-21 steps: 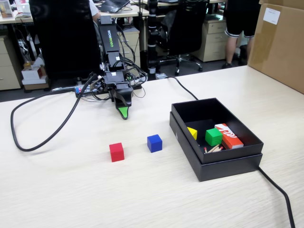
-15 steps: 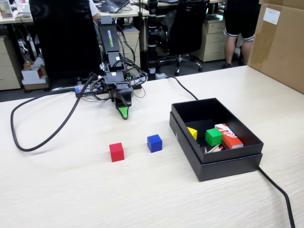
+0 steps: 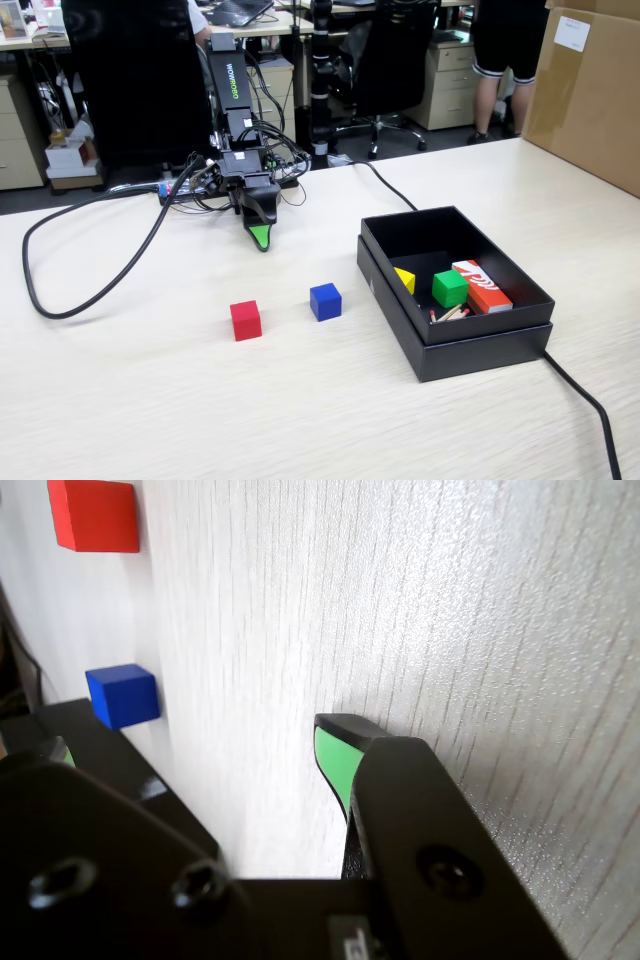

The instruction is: Put the red cube on top of the blue cube

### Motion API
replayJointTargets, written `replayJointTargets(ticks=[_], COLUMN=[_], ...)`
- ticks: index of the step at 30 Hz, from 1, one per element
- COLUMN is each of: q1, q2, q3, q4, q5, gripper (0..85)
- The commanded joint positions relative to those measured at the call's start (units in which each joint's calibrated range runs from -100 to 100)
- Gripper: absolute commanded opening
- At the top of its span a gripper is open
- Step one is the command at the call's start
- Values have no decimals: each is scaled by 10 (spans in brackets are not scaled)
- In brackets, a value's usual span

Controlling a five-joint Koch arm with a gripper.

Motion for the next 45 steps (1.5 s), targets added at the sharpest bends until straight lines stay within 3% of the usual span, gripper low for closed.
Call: replayJointTargets(ticks=[1,39,45], q1=[0,4,4], q2=[2,0,-4], q3=[-11,-13,-6], q4=[-12,-12,-25], q5=[0,-1,12], gripper=[487,473,476])
